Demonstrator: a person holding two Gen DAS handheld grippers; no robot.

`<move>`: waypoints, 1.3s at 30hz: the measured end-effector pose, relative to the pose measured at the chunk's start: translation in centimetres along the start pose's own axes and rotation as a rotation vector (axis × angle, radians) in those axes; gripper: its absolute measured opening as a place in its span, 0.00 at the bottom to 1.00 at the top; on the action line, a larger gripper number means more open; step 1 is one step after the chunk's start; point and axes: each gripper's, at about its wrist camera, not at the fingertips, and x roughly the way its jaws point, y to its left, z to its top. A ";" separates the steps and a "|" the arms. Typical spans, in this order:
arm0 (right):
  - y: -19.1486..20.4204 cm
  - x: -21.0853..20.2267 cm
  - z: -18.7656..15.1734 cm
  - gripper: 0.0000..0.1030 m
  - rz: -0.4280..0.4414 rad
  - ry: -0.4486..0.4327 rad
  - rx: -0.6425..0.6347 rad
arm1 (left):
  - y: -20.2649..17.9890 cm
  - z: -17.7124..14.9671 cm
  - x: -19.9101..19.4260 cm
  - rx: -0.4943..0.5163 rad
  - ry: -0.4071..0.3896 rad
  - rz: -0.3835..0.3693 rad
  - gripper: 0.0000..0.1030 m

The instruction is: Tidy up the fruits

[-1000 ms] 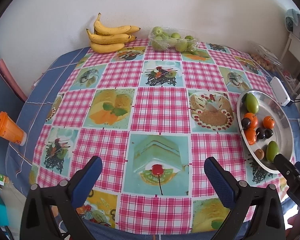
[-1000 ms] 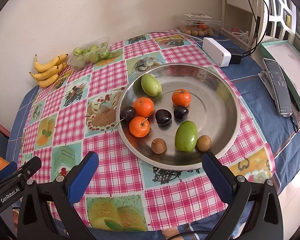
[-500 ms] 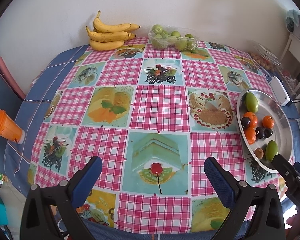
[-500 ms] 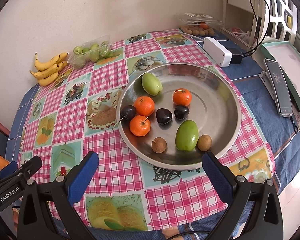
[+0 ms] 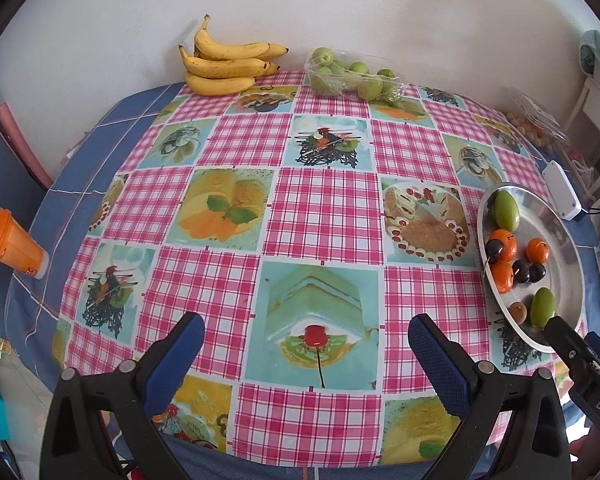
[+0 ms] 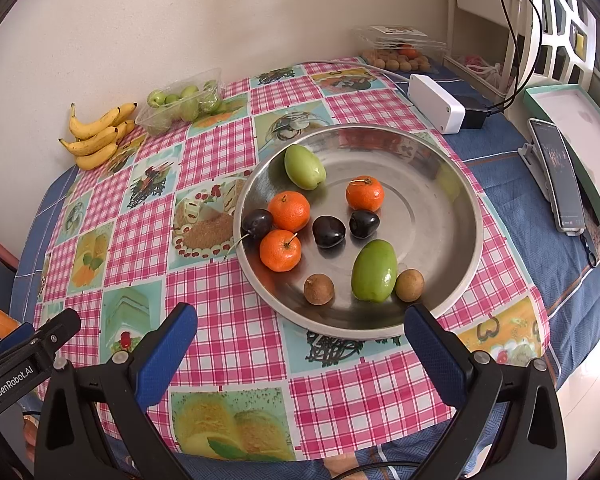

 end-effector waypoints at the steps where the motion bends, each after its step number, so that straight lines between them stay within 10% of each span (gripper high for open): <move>1: 0.0 0.0 0.0 1.00 0.000 0.000 0.000 | 0.0 0.0 0.0 -0.001 0.001 -0.001 1.00; 39: 0.2 0.2 -0.2 1.00 -0.002 0.004 -0.005 | 0.0 -0.1 0.2 -0.003 0.012 -0.003 1.00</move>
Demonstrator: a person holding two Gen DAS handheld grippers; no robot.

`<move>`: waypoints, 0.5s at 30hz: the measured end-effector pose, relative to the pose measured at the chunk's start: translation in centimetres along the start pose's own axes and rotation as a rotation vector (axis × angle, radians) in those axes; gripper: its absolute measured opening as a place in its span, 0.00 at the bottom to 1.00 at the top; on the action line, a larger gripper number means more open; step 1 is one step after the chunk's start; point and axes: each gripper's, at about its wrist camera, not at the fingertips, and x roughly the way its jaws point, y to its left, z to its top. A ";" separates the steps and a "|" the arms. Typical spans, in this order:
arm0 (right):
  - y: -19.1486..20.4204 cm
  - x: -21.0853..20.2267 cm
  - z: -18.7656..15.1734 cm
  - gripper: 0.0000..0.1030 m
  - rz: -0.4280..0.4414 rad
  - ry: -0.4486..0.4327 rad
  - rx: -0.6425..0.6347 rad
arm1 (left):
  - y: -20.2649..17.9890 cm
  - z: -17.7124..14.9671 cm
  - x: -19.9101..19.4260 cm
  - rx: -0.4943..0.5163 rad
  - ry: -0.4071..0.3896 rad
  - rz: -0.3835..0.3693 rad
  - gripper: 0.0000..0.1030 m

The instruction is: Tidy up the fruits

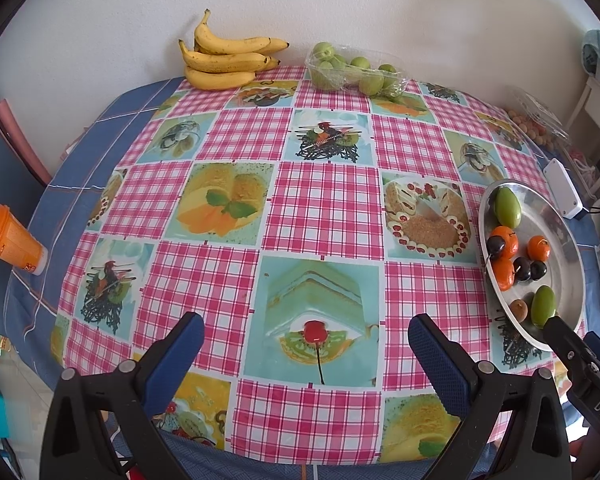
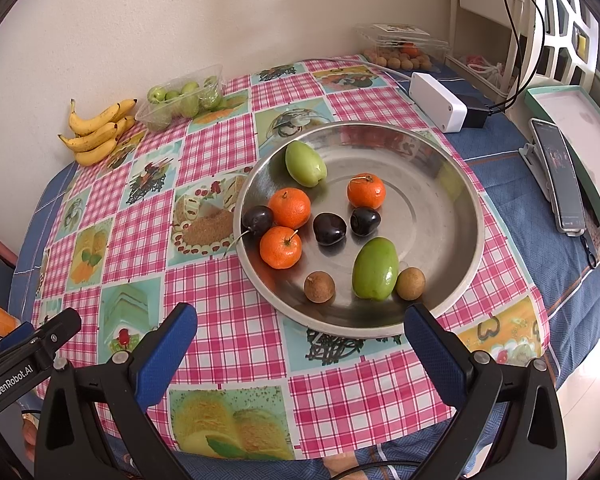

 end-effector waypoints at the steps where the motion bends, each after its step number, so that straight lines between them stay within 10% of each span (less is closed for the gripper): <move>1: 0.0 0.0 0.0 1.00 0.000 0.000 0.000 | 0.0 0.0 0.0 0.000 0.000 0.000 1.00; 15: -0.2 0.1 0.1 1.00 0.000 0.009 -0.005 | 0.0 0.1 0.2 -0.001 0.011 -0.002 1.00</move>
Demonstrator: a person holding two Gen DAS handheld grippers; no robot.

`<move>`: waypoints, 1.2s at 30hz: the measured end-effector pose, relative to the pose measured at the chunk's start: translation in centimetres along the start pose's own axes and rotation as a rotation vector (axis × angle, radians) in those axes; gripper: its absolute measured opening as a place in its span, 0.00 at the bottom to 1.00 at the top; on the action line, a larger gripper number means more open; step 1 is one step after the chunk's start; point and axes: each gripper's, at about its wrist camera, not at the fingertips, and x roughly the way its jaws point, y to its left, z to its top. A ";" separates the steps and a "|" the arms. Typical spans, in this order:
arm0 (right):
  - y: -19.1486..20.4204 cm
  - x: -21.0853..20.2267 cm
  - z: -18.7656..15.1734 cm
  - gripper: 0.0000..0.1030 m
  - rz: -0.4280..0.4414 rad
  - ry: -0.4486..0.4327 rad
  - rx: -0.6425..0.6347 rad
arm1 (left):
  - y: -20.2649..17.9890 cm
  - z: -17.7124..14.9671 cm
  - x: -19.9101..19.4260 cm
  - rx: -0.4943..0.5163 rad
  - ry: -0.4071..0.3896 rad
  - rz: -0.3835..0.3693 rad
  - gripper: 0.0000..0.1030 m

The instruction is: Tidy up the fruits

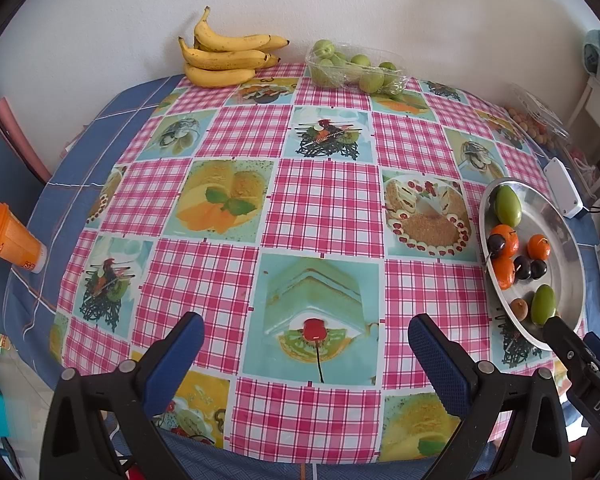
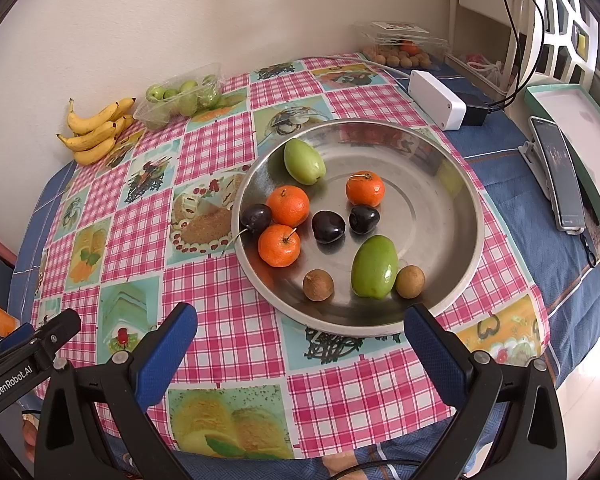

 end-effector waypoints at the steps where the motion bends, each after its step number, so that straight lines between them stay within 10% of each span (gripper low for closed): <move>1: 0.0 0.0 0.0 1.00 0.000 0.000 0.000 | 0.0 0.0 0.0 0.000 0.000 0.000 1.00; 36: -0.1 0.1 0.1 1.00 0.001 0.009 -0.004 | -0.2 0.0 -1.0 0.030 -0.056 0.041 1.00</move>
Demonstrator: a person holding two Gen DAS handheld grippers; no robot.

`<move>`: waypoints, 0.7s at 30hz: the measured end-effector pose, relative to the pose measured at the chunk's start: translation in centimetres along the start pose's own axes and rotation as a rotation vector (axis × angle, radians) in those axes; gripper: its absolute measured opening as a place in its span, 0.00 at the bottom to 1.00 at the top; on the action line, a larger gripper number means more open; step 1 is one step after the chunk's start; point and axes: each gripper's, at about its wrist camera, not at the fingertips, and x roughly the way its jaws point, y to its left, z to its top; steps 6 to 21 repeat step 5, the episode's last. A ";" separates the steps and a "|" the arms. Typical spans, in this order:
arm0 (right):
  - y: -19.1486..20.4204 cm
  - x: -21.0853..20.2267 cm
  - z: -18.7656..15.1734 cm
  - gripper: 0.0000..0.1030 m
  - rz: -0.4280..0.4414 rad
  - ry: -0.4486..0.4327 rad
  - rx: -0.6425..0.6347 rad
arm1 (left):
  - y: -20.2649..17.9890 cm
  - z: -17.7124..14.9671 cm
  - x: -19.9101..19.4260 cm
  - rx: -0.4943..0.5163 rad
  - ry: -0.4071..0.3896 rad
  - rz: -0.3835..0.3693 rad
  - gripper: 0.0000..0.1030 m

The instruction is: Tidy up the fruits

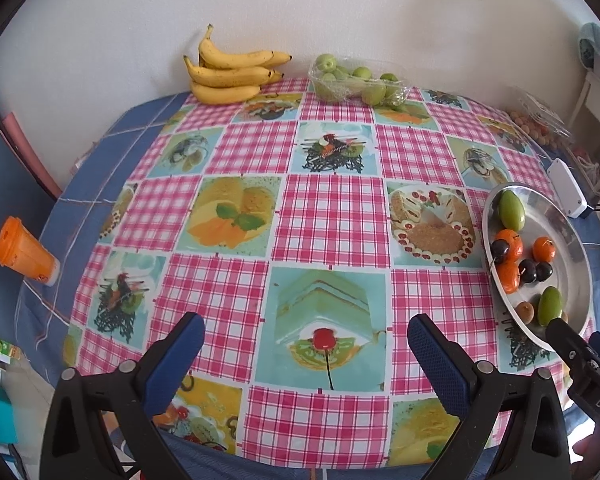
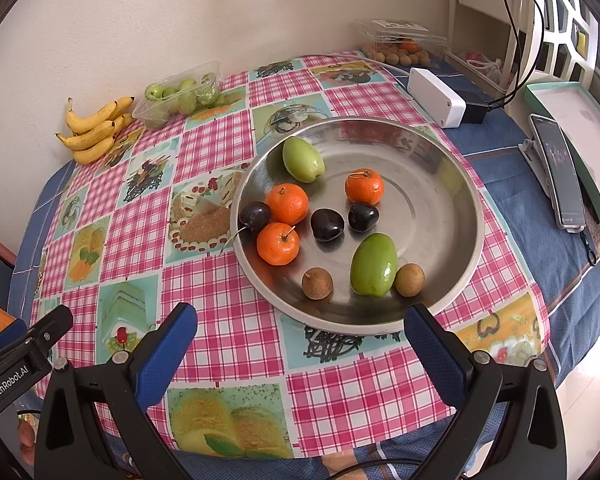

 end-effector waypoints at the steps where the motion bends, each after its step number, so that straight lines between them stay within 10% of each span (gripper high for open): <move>1: 0.0 0.0 0.0 1.00 0.000 0.000 0.000 | 0.0 0.1 0.0 -0.002 0.001 -0.004 1.00; 21: 0.0 0.0 0.0 1.00 0.000 0.000 0.000 | 0.1 0.1 0.1 -0.009 0.005 -0.008 1.00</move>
